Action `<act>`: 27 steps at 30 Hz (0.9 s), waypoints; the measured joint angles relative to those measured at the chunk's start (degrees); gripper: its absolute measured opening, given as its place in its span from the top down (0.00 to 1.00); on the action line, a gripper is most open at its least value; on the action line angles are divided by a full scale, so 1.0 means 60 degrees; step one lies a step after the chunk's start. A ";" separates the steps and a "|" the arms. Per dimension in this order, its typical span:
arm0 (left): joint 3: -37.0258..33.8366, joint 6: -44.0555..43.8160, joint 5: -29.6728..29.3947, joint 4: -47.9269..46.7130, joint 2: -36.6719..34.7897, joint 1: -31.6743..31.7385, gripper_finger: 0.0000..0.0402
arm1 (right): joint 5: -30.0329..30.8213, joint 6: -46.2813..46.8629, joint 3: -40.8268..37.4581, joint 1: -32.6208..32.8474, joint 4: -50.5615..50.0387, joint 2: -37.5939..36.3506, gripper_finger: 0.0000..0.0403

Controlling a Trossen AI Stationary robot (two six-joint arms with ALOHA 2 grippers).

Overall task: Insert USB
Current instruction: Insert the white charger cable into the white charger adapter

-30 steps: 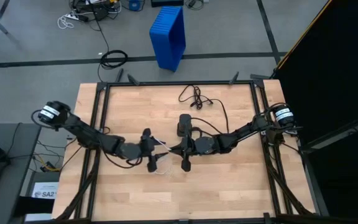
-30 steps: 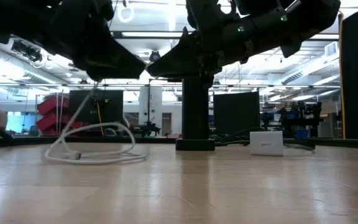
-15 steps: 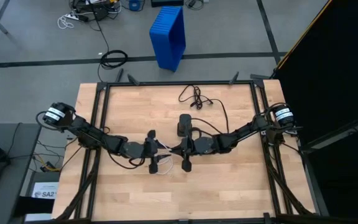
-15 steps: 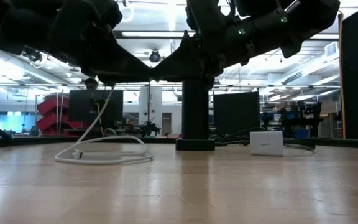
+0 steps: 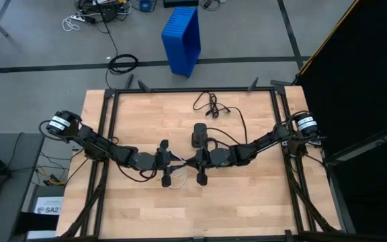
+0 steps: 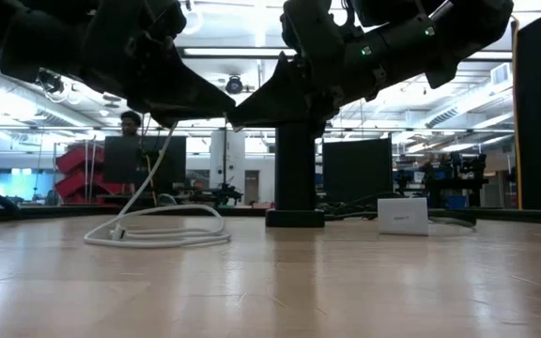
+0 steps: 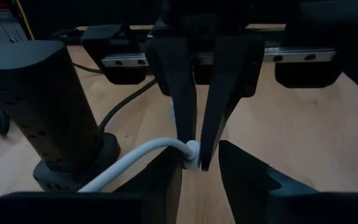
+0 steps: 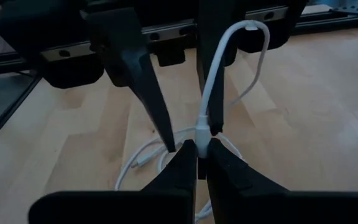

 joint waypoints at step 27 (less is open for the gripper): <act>-0.0015 -0.0029 0.0098 0.0240 0.0000 0.0007 0.89 | -0.0249 0.0052 -0.0011 -0.0001 0.0071 0.0001 1.00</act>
